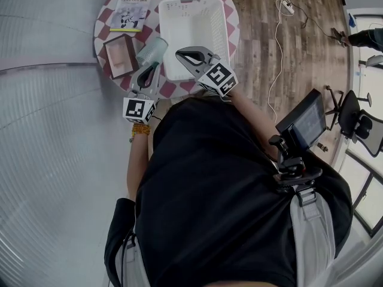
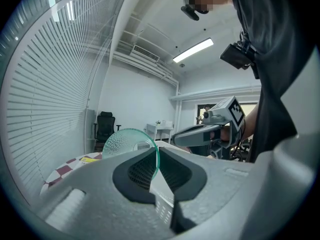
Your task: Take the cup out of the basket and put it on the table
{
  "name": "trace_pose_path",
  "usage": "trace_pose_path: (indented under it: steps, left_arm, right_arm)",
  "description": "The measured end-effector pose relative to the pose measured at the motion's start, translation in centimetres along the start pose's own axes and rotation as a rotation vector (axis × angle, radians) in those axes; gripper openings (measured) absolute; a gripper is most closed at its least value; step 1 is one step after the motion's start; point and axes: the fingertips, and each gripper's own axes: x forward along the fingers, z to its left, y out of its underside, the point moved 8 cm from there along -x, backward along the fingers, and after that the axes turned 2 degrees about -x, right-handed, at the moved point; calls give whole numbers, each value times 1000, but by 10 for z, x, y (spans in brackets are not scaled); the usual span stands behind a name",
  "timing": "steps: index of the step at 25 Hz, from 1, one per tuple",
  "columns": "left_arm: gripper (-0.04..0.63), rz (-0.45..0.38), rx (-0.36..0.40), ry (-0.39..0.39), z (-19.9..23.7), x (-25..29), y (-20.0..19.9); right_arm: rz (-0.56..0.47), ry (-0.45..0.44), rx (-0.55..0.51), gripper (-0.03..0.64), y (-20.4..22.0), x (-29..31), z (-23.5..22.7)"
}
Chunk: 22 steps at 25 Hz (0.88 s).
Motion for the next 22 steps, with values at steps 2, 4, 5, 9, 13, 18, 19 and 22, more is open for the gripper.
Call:
trace_pose_path:
  steps: [2,4,5,9,13,18,19,22]
  left_arm:
    - [23,1,0,0,0,2,1]
    - [23,3,-1,1,0,3,1]
    - [23,4,-3,2,0,4,2]
    - [23,9,-6,11,0,5,3]
    - [23,13,-4,1,1,3,4]
    - [23,10,-3,14,-1,8,6]
    - [23,11,-3,15,-1,8,5]
    - [23,14,2,20,0,9,6]
  right_arm:
    - [4,-8,1,12,1,2,1]
    - [4,-19,0,12,1,2,2]
    - [4,-23,2,12,1,2,2]
    - [3,-32,19,12,1,2,2]
    - [3,-48,18,12,2,7,4]
    - [9,-45,20,12,4,4,2]
    - [10,-44,18,12,4,4,2]
    - [14,-40,12,12,6,5,1]
